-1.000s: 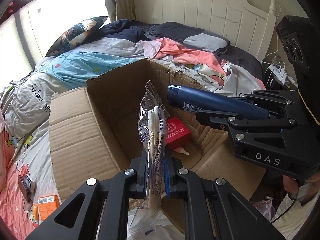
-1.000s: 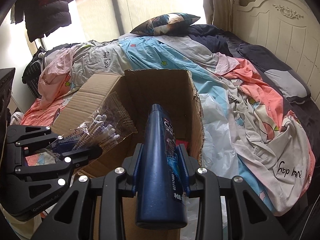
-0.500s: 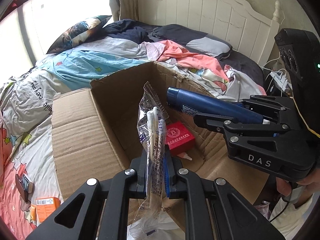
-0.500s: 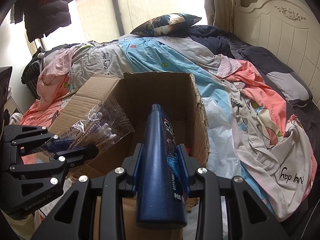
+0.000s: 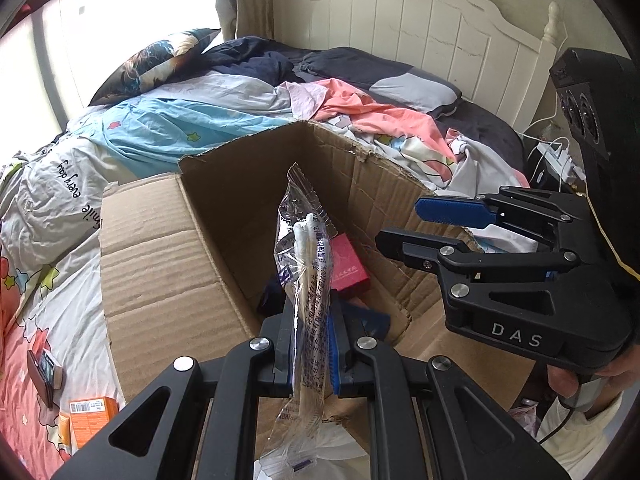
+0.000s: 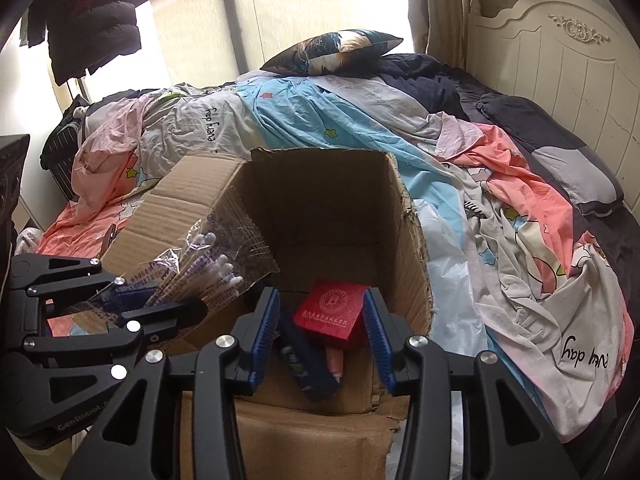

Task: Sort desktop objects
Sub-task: 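Open the right tool to drop the shampoo bottle into the cardboard box, then lower the swab bag into the cardboard box and open the left tool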

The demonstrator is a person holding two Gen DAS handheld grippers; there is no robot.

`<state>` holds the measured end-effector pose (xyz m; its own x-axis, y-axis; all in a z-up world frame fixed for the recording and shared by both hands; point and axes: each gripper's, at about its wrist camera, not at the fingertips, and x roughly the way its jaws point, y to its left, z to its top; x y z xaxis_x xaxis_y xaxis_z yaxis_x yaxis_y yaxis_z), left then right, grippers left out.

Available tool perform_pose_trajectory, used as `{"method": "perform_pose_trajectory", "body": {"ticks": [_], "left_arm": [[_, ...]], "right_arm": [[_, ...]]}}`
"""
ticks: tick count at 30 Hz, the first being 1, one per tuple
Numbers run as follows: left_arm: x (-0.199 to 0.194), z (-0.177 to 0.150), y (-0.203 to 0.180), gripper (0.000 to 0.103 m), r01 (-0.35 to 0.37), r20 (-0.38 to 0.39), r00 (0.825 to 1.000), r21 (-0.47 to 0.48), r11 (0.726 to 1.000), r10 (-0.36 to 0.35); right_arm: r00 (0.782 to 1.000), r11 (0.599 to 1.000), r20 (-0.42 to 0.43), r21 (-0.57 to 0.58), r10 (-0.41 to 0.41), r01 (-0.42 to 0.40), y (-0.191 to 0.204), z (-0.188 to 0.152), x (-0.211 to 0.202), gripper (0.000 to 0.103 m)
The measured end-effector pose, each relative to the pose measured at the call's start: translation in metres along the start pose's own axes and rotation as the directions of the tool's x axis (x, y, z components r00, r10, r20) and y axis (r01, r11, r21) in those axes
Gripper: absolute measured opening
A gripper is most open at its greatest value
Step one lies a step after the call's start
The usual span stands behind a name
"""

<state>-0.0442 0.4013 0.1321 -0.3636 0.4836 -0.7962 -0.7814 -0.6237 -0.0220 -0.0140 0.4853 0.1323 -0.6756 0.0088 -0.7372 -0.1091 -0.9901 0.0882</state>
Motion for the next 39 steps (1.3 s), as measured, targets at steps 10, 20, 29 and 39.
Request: {"method": "perform_pose_trajectory", "body": {"ticks": [10, 20, 29, 39], "left_arm": [[0.003, 0.001, -0.002, 0.012, 0.001, -0.002, 1.0, 0.0, 1.0, -0.001], [0.009, 0.002, -0.003, 0.012, 0.006, -0.015, 1.0, -0.003, 1.0, -0.006], [0.007, 0.005, -0.006, 0.012, 0.009, -0.006, 1.0, -0.006, 1.0, -0.009], [0.002, 0.005, -0.01, 0.034, 0.004, 0.013, 1.0, -0.002, 1.0, -0.004]], "right_arm": [[0.999, 0.999, -0.022, -0.028, -0.026, 0.026, 0.003, -0.006, 0.002, 0.058], [0.999, 0.999, -0.025, -0.02, -0.029, 0.029, -0.002, -0.011, 0.005, 0.058], [1.0, 1.0, -0.016, -0.017, -0.025, 0.025, -0.002, -0.014, 0.001, 0.058], [0.999, 0.999, -0.015, -0.004, -0.037, 0.037, -0.008, -0.018, -0.001, 0.058]]}}
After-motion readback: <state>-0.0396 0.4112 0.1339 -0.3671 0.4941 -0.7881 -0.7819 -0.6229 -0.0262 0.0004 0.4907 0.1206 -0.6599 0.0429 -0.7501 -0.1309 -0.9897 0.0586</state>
